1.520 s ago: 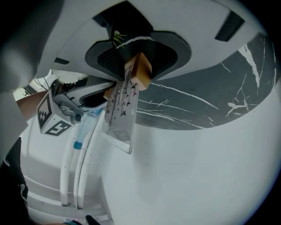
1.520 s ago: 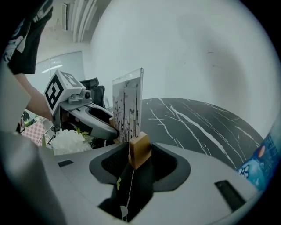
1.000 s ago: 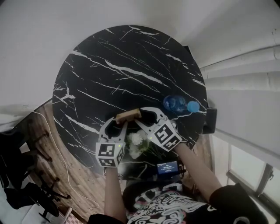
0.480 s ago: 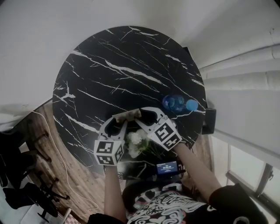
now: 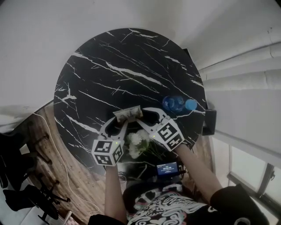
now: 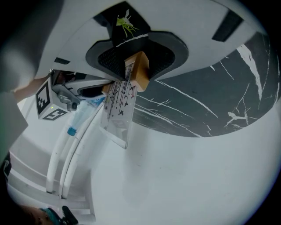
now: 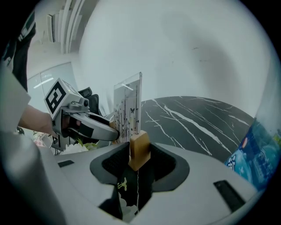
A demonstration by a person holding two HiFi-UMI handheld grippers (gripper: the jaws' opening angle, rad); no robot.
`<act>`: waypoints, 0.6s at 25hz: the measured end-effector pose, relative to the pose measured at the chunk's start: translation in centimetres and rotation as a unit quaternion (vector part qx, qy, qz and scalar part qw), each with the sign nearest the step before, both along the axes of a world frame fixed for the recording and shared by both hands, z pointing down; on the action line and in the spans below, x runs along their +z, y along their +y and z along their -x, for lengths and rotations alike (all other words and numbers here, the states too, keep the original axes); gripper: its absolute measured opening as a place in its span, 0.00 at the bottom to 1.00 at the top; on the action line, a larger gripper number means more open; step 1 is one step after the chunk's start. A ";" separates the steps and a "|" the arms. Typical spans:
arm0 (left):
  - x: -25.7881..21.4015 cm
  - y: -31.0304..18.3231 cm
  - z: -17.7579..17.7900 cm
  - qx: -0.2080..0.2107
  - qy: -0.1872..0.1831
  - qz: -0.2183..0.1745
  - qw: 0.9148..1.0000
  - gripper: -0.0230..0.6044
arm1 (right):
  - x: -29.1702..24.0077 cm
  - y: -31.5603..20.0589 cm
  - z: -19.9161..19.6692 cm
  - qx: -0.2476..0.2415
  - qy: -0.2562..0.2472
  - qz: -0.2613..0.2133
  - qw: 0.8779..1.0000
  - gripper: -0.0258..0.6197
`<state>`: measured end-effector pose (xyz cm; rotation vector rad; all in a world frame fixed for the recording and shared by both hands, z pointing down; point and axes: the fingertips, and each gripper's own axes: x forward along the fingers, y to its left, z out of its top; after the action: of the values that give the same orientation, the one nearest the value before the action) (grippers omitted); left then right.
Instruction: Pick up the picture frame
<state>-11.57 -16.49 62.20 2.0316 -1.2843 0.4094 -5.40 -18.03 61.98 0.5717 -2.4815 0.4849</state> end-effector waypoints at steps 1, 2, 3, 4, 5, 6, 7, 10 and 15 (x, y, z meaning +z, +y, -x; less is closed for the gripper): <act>-0.1 0.0 0.0 0.000 0.003 0.002 1.000 0.32 | -0.1 0.0 -0.1 0.002 -0.001 0.001 1.000 0.28; -0.2 0.0 -0.1 0.001 0.006 0.004 1.000 0.32 | -0.2 0.0 -0.1 0.004 -0.003 0.001 1.000 0.28; -0.3 0.0 -0.1 0.002 0.009 0.006 1.000 0.32 | -0.3 0.1 -0.2 0.005 -0.004 0.002 1.000 0.28; -0.4 0.1 -0.2 0.003 0.011 0.008 1.000 0.32 | -0.5 0.1 -0.2 0.007 -0.004 0.001 1.000 0.28; -0.5 0.1 -0.2 0.004 0.013 0.009 1.000 0.32 | -0.6 0.1 -0.3 0.008 -0.004 0.001 1.000 0.28; -0.6 0.1 -0.2 0.005 0.014 0.011 1.000 0.32 | -0.7 0.1 -0.3 0.009 -0.003 -0.001 1.000 0.28; -0.8 0.1 -0.3 0.005 0.016 0.012 1.000 0.32 | -0.9 0.2 -0.3 0.009 -0.003 -0.002 1.000 0.28; -1.2 0.2 -0.3 0.006 0.019 0.013 1.000 0.32 | -1.4 0.3 -0.4 0.011 -0.002 -0.006 1.000 0.28; -2.2 0.3 -0.3 0.010 0.019 0.010 1.000 0.32 | -2.3 0.3 -0.4 0.014 0.000 -0.015 1.000 0.28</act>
<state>-11.26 -16.21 59.98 2.0277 -1.2328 0.3908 -4.95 -17.68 59.65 0.6202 -2.4884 0.4591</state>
